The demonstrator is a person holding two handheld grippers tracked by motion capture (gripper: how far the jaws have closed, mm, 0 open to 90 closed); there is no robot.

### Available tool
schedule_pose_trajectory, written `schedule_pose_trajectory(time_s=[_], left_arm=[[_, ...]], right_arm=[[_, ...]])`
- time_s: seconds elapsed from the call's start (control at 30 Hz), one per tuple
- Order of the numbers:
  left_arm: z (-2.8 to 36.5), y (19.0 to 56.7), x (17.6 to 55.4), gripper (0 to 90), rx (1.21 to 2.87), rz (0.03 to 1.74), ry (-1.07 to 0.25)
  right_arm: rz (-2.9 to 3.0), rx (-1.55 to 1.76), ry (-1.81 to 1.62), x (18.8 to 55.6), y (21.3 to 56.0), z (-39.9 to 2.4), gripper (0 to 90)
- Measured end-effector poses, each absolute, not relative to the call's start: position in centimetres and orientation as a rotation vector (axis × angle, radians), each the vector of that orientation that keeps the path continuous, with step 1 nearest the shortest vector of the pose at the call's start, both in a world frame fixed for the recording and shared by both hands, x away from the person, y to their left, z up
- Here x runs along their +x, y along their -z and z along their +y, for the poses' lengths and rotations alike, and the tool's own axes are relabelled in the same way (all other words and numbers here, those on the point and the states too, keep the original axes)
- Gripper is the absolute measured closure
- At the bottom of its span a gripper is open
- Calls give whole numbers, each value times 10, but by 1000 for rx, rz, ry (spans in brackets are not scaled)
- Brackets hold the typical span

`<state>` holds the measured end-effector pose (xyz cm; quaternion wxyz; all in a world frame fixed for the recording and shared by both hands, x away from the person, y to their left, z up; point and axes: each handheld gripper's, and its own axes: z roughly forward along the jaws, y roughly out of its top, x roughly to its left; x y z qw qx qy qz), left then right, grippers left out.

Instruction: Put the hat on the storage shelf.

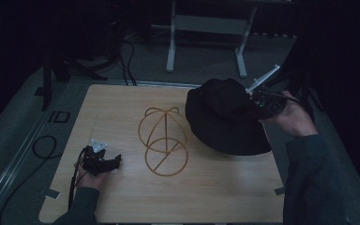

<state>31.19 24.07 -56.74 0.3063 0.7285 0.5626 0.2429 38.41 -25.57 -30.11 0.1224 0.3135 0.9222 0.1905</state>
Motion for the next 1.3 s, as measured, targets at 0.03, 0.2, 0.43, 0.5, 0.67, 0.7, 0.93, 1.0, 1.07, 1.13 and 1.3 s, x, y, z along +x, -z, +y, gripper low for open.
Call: schedule_pose_trajectory(time_s=[0.03,0.2,0.43,0.5,0.67,0.7,0.93,1.0,1.07,1.13,1.3], left_arm=[[241,567,312,175,1928,1489,-643],[241,567,312,175,1927,1489,-643],[241,567,312,175,1928,1489,-643],[241,567,312,175,1928,1489,-643],[241,567,312,175,1930,1488,-642],[241,567,312,175,1930,1488,-642],[241,567,312,175,1928,1488,-643],[241,567,312,175,1927,1489,-643],[241,567,312,175,1928,1489,-643],[241,567,312,175,1928,1489,-643],[241,567,312,175,1923,1490,-643]], right_arm=[[2691,915,-556,384,301,-256,871],[2686,912,-563,383,298,-257,871],[2694,907,-556,381,294,-259,871],[2697,899,-553,381,293,-260,871],[2689,896,-569,379,288,-263,872],[2689,896,-569,379,288,-263,872],[2697,884,-567,378,283,-265,871],[2697,880,-571,378,282,-265,872],[2700,874,-585,377,280,-266,872],[2700,872,-597,376,278,-266,872],[2700,861,-628,374,274,-268,872]])
